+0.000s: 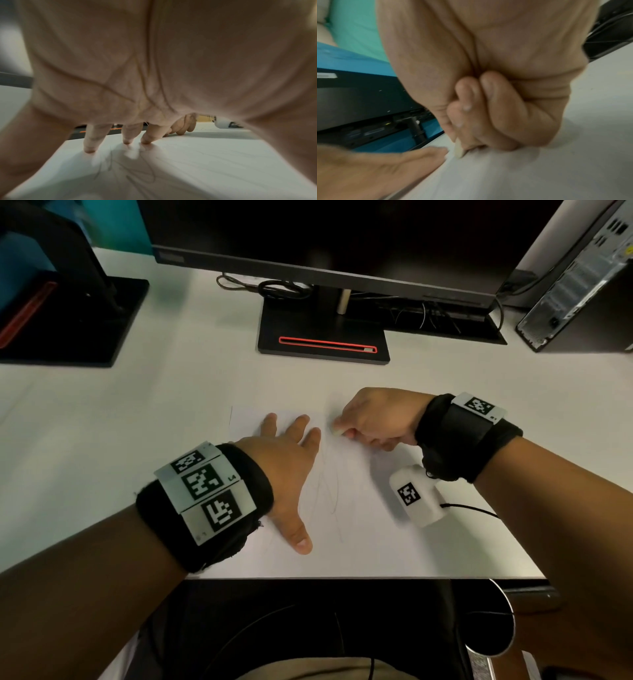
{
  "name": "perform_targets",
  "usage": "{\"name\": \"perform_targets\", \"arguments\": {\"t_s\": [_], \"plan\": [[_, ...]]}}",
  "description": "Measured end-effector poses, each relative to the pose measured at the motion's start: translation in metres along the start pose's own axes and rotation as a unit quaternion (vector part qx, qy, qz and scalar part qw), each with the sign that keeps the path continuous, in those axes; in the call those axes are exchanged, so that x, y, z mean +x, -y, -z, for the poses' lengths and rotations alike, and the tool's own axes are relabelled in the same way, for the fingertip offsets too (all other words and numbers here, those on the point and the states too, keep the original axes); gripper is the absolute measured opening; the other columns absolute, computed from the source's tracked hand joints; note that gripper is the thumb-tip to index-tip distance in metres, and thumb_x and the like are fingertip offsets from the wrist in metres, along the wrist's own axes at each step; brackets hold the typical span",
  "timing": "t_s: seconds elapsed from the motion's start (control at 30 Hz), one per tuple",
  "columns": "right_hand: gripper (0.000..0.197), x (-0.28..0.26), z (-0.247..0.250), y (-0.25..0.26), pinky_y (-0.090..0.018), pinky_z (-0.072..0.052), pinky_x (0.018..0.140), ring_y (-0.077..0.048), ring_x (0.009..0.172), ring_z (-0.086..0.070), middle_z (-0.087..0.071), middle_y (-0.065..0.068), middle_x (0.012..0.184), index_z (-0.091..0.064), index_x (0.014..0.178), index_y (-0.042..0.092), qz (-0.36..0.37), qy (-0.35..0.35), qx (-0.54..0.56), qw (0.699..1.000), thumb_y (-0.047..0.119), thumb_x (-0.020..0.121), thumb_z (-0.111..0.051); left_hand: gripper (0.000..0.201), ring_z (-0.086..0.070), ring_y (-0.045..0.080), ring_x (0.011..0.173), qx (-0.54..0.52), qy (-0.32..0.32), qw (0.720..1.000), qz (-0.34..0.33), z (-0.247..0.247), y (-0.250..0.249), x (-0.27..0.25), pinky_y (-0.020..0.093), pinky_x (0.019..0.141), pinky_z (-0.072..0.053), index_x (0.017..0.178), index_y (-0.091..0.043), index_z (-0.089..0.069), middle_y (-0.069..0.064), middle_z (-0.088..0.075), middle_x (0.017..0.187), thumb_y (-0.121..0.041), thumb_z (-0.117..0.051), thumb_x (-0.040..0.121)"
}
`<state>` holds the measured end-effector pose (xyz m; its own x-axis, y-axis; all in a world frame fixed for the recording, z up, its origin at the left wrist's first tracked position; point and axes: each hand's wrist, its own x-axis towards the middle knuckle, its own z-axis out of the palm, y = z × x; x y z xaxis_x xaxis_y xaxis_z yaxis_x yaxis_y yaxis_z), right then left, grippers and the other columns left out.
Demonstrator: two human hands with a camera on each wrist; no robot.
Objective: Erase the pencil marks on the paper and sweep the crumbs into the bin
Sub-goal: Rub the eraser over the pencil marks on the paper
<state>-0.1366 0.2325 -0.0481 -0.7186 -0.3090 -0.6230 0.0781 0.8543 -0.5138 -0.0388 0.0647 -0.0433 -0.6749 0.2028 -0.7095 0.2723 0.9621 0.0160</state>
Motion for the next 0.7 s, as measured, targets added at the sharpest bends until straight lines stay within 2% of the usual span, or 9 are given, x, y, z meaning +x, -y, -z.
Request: {"name": "perform_targets", "arguments": {"t_s": [0.13, 0.23, 0.37, 0.5, 0.63, 0.7], "plan": [[0.032, 0.003, 0.006, 0.000, -0.022, -0.030, 0.042, -0.017, 0.044, -0.032, -0.042, 0.001, 0.050, -0.058, 0.064, 0.015, -0.003, -0.048, 0.001, 0.999, 0.024, 0.095, -0.061, 0.157, 0.029, 0.037, 0.144, 0.001, 0.000, 1.000, 0.001, 0.000, -0.001, -0.001, 0.058, 0.117, -0.022, 0.152, -0.020, 0.028, -0.002, 0.037, 0.157, -0.070, -0.083, 0.053], [0.034, 0.003, -0.001, 0.003, -0.022, -0.029, 0.042, -0.016, 0.044, -0.031, -0.041, 0.002, 0.051, -0.056, 0.064, 0.015, 0.006, -0.018, -0.010, 1.000, 0.024, 0.096, -0.060, 0.157, 0.028, 0.037, 0.144, -0.002, 0.000, 1.000, 0.001, 0.000, -0.001, -0.001, 0.058, 0.117, -0.023, 0.152, -0.020, 0.027, -0.002, 0.037, 0.157, -0.071, -0.083, 0.052], [0.036, 0.004, 0.002, 0.002, -0.024, -0.030, 0.044, -0.017, 0.045, -0.032, -0.042, 0.001, 0.051, -0.056, 0.063, 0.016, 0.002, -0.044, 0.004, 0.999, 0.025, 0.097, -0.061, 0.157, 0.028, 0.037, 0.144, 0.001, -0.003, 1.000, 0.000, 0.001, -0.001, 0.000, 0.058, 0.117, -0.023, 0.152, -0.020, 0.027, -0.002, 0.036, 0.157, -0.071, -0.083, 0.052], [0.037, 0.001, -0.003, 0.003, -0.023, -0.027, 0.044, -0.016, 0.044, -0.029, -0.039, 0.002, 0.050, -0.054, 0.061, 0.016, 0.012, -0.006, 0.004, 1.000, 0.023, 0.097, -0.061, 0.157, 0.028, 0.037, 0.144, 0.001, 0.000, 1.000, 0.002, 0.000, -0.001, 0.000, 0.058, 0.117, -0.023, 0.152, -0.020, 0.027, -0.002, 0.036, 0.157, -0.071, -0.083, 0.052], [0.037, 0.000, -0.001, 0.004, -0.023, -0.030, 0.043, -0.017, 0.045, -0.032, -0.042, 0.003, 0.048, -0.055, 0.061, 0.015, 0.009, -0.036, -0.007, 0.999, 0.023, 0.096, -0.060, 0.157, 0.027, 0.038, 0.144, 0.005, -0.004, 1.000, 0.002, 0.000, -0.001, 0.000, 0.059, 0.116, -0.023, 0.152, -0.020, 0.026, -0.001, 0.036, 0.158, -0.072, -0.083, 0.051], [0.033, -0.002, -0.005, 0.007, -0.023, -0.030, 0.043, -0.018, 0.046, -0.032, -0.041, 0.002, 0.049, -0.056, 0.064, 0.015, 0.016, -0.009, -0.027, 0.999, 0.023, 0.095, -0.060, 0.157, 0.027, 0.038, 0.144, 0.007, -0.004, 1.000, 0.002, -0.001, -0.001, -0.001, 0.059, 0.116, -0.022, 0.152, -0.020, 0.026, -0.001, 0.035, 0.158, -0.072, -0.083, 0.052]]}}
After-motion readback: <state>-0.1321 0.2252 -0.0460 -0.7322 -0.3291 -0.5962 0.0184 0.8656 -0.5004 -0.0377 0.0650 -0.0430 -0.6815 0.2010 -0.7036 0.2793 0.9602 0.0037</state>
